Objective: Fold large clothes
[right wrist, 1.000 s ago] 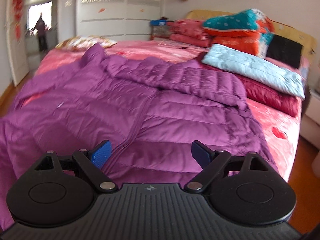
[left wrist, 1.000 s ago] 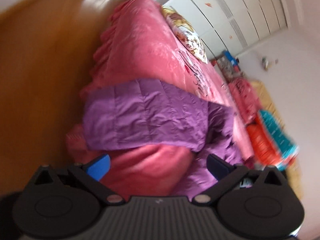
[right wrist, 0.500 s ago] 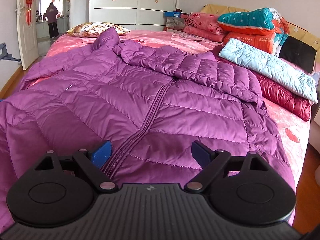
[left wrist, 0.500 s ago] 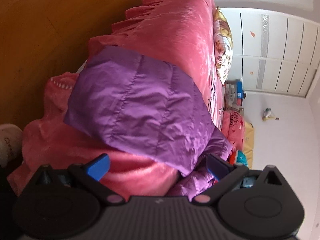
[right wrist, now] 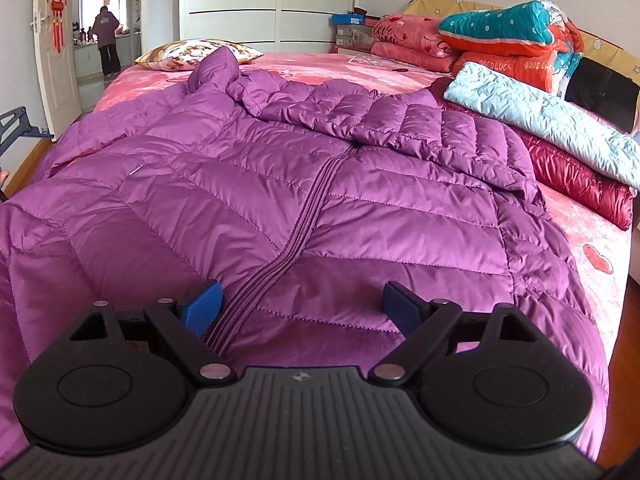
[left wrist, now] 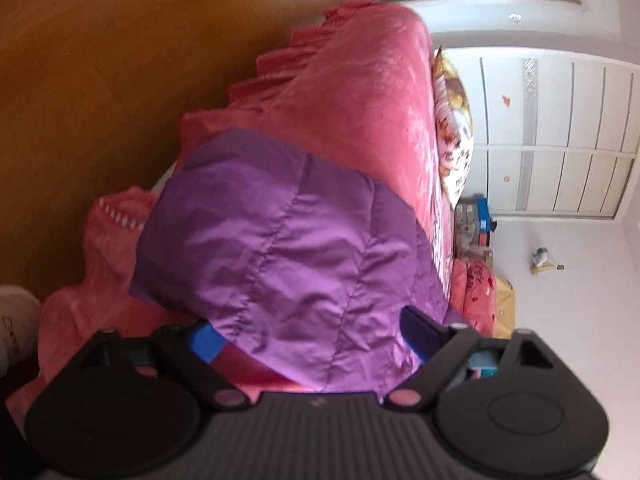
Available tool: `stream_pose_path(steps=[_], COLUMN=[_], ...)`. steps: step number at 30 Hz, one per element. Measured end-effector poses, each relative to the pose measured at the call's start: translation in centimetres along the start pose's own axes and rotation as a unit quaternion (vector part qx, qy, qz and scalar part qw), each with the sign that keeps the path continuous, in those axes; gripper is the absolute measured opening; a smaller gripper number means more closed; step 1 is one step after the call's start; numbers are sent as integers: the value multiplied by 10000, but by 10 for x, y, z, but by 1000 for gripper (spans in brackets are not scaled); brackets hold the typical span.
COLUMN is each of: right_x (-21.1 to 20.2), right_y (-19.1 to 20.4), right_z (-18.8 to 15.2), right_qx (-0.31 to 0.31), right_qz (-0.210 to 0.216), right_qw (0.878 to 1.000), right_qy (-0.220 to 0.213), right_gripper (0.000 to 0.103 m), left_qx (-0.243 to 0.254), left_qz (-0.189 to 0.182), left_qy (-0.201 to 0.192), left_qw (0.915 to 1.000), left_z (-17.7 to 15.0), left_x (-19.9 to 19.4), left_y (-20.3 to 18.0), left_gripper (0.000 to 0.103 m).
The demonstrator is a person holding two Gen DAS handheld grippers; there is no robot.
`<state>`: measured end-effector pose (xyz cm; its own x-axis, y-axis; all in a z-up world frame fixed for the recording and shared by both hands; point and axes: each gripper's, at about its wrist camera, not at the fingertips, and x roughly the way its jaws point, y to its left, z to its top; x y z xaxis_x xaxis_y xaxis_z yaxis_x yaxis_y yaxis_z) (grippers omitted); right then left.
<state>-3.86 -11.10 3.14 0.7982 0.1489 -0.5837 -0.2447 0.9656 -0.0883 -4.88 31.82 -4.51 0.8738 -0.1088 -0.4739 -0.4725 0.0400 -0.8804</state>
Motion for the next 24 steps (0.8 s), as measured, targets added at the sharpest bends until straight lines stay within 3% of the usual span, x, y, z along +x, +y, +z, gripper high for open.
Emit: stream_pose_path(steps=[4, 6, 10, 18, 24], right_x=[0, -1, -1, -10, -18], right_y=[-2, -3, -7, -21, -50], right_z=[1, 1, 4, 7, 11], right_qx=[19, 37, 115, 303, 909], right_qz=[51, 75, 154, 194, -83], right_qw=[10000, 10000, 9998, 9993, 9952], right_qy=[-10, -27, -22, -112, -340], right_gripper=[103, 103, 103, 103, 103], left_qx=[184, 286, 334, 634, 1280], left_qz=[-93, -115, -103, -226, -346], left_qy=[-120, -217, -346, -688, -842], left_qw=[9997, 9993, 9988, 9954, 9876], left_z=[3, 3, 5, 16, 20], left_x=[3, 4, 6, 6, 8], left_y=[-1, -3, -4, -22, -57], left_gripper=[76, 65, 58, 34, 27])
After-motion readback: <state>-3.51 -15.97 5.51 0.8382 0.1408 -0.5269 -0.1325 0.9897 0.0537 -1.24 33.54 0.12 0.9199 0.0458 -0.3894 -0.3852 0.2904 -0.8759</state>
